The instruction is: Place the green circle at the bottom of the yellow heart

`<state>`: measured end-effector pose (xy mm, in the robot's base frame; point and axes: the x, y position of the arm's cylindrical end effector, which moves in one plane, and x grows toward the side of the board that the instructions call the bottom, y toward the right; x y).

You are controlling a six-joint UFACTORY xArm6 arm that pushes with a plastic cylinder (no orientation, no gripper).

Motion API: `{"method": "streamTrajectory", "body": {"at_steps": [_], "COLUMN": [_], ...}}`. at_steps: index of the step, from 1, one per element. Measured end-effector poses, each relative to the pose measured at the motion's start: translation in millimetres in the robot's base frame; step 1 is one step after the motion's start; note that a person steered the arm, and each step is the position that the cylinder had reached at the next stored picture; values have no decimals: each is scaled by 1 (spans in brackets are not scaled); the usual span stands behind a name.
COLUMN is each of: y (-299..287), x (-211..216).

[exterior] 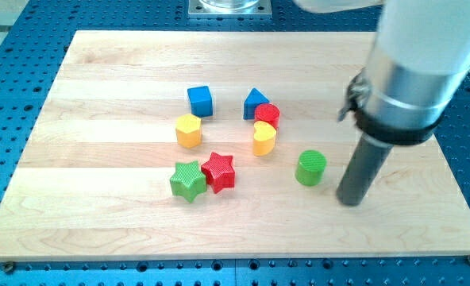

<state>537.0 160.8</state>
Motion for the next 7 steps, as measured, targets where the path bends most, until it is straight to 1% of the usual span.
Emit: {"method": "streamTrajectory", "body": {"at_steps": [1, 3, 4, 5, 6, 7], "y": [-32, -98, -106, -68, -66, -93], "x": [-8, -6, -4, 1, -26, -22]}}
